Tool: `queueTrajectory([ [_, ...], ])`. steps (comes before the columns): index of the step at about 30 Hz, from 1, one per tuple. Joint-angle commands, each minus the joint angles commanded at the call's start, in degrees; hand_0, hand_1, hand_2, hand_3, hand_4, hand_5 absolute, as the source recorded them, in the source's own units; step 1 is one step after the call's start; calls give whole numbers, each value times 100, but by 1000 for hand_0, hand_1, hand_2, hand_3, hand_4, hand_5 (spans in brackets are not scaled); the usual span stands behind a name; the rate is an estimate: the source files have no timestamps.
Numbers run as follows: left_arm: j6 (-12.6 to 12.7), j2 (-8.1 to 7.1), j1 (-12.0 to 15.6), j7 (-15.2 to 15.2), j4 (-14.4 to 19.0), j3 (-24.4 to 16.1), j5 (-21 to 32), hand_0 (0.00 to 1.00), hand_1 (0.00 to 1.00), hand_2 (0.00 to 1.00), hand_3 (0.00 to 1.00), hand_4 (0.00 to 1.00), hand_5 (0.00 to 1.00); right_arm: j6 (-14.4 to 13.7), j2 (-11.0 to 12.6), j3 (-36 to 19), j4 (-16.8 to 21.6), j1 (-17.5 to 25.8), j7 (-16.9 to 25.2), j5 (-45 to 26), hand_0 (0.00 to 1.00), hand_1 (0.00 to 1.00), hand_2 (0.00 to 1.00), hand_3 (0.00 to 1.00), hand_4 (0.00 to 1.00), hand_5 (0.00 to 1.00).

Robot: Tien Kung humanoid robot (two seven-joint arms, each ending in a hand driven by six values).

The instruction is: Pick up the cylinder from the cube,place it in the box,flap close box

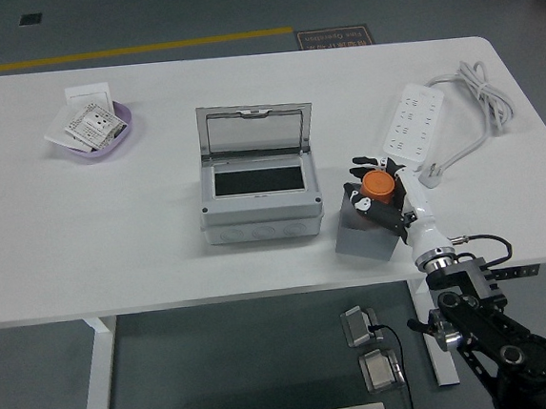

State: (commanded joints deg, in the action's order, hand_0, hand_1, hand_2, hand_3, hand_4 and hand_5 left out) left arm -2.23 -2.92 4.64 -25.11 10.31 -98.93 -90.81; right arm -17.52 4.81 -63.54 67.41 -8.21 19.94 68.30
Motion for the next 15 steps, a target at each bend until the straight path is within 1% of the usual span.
queueTrajectory([
  [1,1,0,0,2,0,2,2,657,665,590,649,721,405,0,0,2,0,-1,1,-4,743,685,602,601,614,2],
  [2,1,0,-1,3,0,3,4,656,665,589,648,721,405,0,0,3,0,-2,1,-8,746,684,598,607,467,9],
  [7,8,4,0,26,0,32,45,656,665,589,648,721,405,-11,-5,14,-8,-21,10,-68,746,684,598,607,467,9],
  [8,10,4,0,34,0,40,58,656,665,589,650,723,405,-16,-5,14,-9,-23,12,-80,764,680,597,600,251,54],
  [13,10,4,-4,96,0,90,143,656,665,589,650,723,405,-55,-6,20,-9,-39,3,-106,764,680,597,600,251,54],
  [14,10,5,-5,106,0,96,155,656,665,589,649,724,407,-63,-6,21,-9,-42,1,-109,770,681,602,596,104,30],
  [15,8,6,-5,123,0,106,172,656,665,589,649,724,407,-80,-7,23,-6,-49,-7,-106,770,681,602,596,104,30],
])
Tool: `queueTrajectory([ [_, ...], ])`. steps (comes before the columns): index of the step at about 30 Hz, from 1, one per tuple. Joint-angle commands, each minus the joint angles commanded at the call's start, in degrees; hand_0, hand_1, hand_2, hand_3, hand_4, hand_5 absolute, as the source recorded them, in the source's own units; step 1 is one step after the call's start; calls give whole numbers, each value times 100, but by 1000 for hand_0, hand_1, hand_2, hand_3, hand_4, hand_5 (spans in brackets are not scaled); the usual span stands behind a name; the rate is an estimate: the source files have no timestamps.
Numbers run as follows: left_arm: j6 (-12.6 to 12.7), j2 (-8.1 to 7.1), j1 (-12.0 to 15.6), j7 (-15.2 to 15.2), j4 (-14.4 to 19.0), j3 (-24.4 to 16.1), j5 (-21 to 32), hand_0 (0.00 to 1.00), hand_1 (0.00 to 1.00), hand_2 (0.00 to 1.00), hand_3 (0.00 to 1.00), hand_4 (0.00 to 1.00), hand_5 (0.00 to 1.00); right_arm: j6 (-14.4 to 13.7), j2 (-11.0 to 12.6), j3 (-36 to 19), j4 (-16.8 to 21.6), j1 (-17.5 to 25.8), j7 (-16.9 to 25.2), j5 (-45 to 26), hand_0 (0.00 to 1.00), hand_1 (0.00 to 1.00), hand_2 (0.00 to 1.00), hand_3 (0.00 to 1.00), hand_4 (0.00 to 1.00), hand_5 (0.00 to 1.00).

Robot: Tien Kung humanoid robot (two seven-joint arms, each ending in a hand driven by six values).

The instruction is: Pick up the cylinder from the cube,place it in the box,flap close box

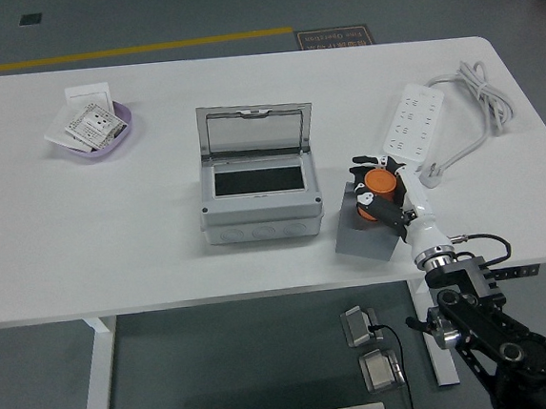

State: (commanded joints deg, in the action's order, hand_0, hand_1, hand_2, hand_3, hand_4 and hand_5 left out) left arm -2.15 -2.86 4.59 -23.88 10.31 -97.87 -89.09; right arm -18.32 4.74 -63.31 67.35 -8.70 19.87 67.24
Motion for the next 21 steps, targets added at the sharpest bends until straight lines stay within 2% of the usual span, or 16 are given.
queueTrajectory([
  [4,-8,4,0,38,0,8,28,656,665,589,649,724,407,-35,3,-2,10,-18,-15,11,770,681,602,596,104,30],
  [5,-9,5,0,45,0,6,31,656,665,590,649,723,404,-42,5,-4,13,-22,-19,17,774,676,600,577,2,21],
  [10,-11,6,3,68,0,-2,32,656,665,590,649,723,404,-67,20,-9,27,-35,-39,53,774,676,600,577,2,21],
  [11,-10,6,2,73,0,-2,36,655,665,590,648,723,405,-76,22,-13,34,-38,-41,63,662,511,543,499,22,2],
  [16,-7,7,-2,97,0,22,70,655,665,590,648,723,405,-116,28,-35,52,-39,-49,96,662,511,543,499,22,2],
  [17,-8,7,-3,102,0,25,77,655,664,590,647,723,406,-125,31,-37,52,-37,-51,100,564,373,524,473,14,2],
  [21,-12,9,-3,113,0,29,85,655,664,590,647,723,406,-145,33,-41,50,-36,-47,99,564,373,524,473,14,2],
])
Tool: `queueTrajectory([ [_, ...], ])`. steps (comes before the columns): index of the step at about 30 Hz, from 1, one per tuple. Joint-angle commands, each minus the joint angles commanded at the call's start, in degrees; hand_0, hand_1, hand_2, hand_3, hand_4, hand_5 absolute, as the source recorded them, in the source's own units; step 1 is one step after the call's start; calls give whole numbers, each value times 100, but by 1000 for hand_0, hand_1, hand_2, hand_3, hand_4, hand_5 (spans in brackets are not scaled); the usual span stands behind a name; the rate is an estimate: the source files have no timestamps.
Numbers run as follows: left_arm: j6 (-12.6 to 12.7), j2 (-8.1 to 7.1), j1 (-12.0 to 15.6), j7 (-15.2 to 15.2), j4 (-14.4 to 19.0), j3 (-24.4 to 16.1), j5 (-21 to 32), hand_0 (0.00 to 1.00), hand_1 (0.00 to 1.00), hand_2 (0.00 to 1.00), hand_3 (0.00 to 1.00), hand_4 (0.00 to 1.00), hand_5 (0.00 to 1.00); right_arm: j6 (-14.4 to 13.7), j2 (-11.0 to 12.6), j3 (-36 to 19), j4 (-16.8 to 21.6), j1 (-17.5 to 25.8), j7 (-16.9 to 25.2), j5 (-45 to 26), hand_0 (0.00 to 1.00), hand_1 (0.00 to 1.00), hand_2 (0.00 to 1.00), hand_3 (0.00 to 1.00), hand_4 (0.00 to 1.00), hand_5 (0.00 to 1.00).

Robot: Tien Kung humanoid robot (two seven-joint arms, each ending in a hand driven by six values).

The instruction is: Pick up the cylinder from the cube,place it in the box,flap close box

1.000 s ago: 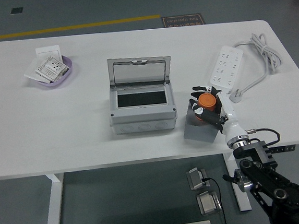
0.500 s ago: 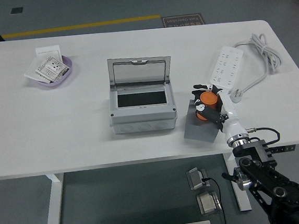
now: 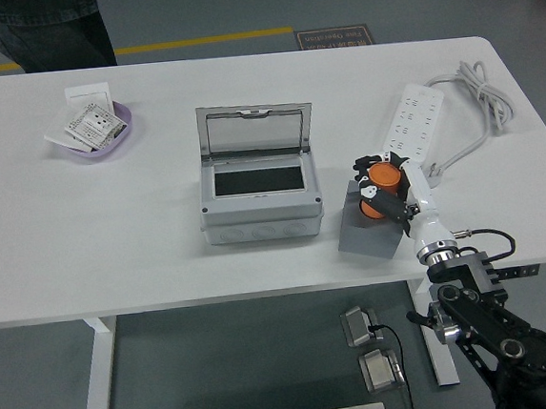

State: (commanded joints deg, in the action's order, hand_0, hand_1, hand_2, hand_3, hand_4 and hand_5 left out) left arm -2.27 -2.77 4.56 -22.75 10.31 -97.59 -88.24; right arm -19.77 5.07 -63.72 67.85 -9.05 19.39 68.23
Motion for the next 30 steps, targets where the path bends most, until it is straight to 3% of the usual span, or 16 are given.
queueTrajectory([
  [1,-2,0,0,4,0,1,1,655,664,590,647,723,406,-5,0,0,1,-1,3,1,564,373,524,473,14,2],
  [2,-3,0,0,7,0,1,-1,655,664,591,647,722,407,-10,1,0,2,-3,6,4,503,273,519,478,7,2],
  [7,-5,-2,3,22,0,-5,-8,655,664,591,647,722,407,-31,6,0,20,-16,19,23,503,273,519,478,7,2],
  [8,-6,-3,4,23,0,-8,-10,655,664,592,646,722,407,-33,7,-1,24,-19,19,30,462,227,516,477,11,2],
  [14,-13,-1,4,31,0,-22,-29,655,664,592,646,722,407,-47,16,-23,37,-37,33,65,462,227,516,477,11,2],
  [15,-13,-1,3,32,0,-21,-31,655,665,593,646,721,408,-48,17,-25,34,-39,34,66,409,200,510,479,33,2],
  [23,-14,0,5,38,0,-35,-60,654,664,595,646,721,411,-91,17,-25,21,-54,19,104,352,177,507,480,49,2],
  [30,-17,0,13,36,0,-58,-89,654,664,595,646,722,413,-416,120,35,234,-235,-347,769,371,181,507,481,56,2],
])
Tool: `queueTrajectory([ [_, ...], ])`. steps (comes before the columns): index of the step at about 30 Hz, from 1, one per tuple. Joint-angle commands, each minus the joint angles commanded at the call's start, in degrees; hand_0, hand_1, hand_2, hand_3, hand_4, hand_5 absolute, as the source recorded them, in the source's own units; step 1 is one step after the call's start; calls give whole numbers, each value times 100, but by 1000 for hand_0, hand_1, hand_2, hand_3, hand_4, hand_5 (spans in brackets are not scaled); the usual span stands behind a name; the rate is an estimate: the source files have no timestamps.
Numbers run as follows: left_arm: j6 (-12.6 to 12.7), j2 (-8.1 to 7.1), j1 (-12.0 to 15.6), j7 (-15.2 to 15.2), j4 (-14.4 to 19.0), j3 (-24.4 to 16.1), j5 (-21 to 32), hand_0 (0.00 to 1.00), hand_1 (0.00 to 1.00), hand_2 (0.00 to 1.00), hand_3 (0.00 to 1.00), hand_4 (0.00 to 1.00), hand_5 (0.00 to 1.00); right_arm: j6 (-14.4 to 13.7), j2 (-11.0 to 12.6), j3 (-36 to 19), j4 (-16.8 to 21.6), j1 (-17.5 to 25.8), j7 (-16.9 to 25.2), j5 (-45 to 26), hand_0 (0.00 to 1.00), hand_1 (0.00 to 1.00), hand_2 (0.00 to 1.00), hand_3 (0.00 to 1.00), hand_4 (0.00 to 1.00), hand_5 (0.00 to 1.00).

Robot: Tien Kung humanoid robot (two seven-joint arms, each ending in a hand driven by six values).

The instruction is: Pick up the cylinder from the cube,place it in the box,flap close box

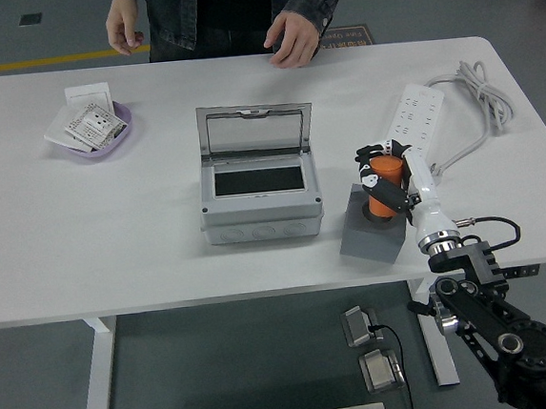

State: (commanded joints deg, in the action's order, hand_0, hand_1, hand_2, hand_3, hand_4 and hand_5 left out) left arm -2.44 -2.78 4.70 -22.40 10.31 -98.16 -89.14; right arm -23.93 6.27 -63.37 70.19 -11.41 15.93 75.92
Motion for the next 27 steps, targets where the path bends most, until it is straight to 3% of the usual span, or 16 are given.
queueTrajectory([
  [8,-2,-18,-2,-12,0,-40,-45,654,665,595,645,722,414,-250,187,228,119,-517,-593,1036,355,184,509,484,60,2],
  [9,0,-20,-2,-12,0,-44,-48,654,664,596,645,722,414,-270,198,277,114,-586,-667,1167,244,166,512,484,63,2],
  [13,4,-27,-1,-14,0,-62,-64,654,664,596,645,722,414,-412,197,560,48,-908,-965,1628,244,166,512,484,63,2],
  [14,4,-29,0,-15,0,-66,-67,654,664,596,645,722,414,-466,190,642,18,-988,-1024,1687,244,166,512,484,63,2],
  [15,5,-32,0,-15,0,-71,-73,654,664,596,644,722,414,-523,178,737,-20,-1078,-1083,1739,64,134,513,485,67,2],
  [19,11,-44,4,-16,0,-92,-99,654,664,596,644,722,414,-642,99,1147,-204,-1421,-1290,1861,64,134,513,485,67,2],
  [20,12,-47,5,-16,0,-97,-103,653,665,597,644,722,414,-652,80,1231,-242,-1481,-1325,1878,2,99,501,472,79,2],
  [26,23,-66,8,-21,0,-115,-108,653,665,597,644,722,414,-681,-131,1790,-546,-1852,-1584,2000,2,99,501,472,79,2],
  [27,24,-67,10,-23,1,-118,-111,653,665,597,644,722,414,-682,-175,1881,-599,-1910,-1635,2025,2,64,363,323,107,16],
])
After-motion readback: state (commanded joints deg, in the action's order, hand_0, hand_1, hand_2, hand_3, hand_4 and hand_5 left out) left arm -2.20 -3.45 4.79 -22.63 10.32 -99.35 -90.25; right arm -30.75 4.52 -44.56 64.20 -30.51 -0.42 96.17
